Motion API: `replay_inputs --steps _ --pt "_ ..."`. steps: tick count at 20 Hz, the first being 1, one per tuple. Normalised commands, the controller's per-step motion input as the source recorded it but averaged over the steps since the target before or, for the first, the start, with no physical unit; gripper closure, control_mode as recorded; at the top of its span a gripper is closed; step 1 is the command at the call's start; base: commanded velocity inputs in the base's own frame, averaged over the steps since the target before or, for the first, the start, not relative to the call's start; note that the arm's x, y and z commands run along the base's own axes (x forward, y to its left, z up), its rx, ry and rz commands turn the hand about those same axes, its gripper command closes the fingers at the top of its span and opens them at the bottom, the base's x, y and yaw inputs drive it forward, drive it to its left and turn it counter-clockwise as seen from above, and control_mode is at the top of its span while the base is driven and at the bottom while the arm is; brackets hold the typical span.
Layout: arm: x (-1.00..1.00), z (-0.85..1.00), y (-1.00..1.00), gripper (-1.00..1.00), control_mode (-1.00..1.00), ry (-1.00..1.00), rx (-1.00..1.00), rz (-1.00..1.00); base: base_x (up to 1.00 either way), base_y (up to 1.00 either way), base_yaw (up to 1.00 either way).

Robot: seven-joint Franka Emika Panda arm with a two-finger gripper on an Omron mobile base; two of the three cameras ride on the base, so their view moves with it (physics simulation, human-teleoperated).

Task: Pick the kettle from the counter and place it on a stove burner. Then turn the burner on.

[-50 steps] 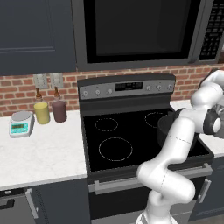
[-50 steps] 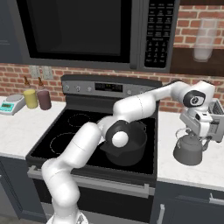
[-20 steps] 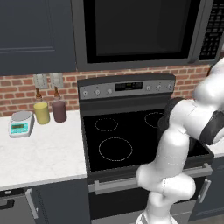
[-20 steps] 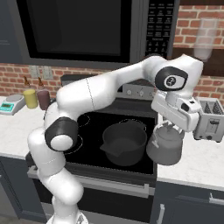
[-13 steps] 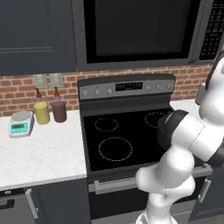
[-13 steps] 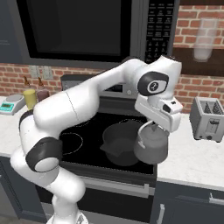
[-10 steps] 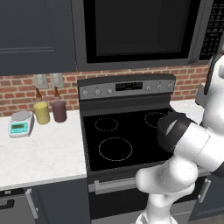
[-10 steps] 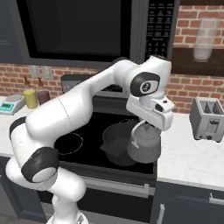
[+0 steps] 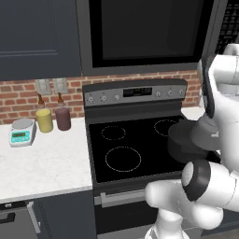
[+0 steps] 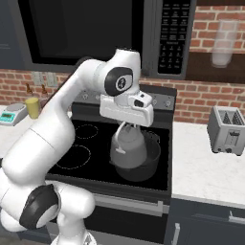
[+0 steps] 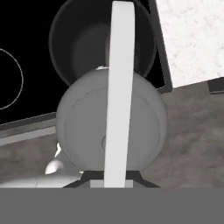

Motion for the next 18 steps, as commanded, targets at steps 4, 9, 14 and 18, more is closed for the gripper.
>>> replay_inputs --steps 4,9,14,18 --pt "0.08 0.07 1.00 1.00 -1.00 -0.02 -0.06 0.28 0.00 0.00 0.00" --pt "0.23 0.00 1.00 1.00 -1.00 -0.09 0.00 0.26 0.00 0.00 0.00" --pt "0.26 0.00 1.00 1.00 -1.00 -0.05 0.00 0.27 0.00 0.00 0.00" --pt "0.46 -0.04 1.00 1.00 -1.00 0.00 0.00 0.26 0.00 0.00 0.00"
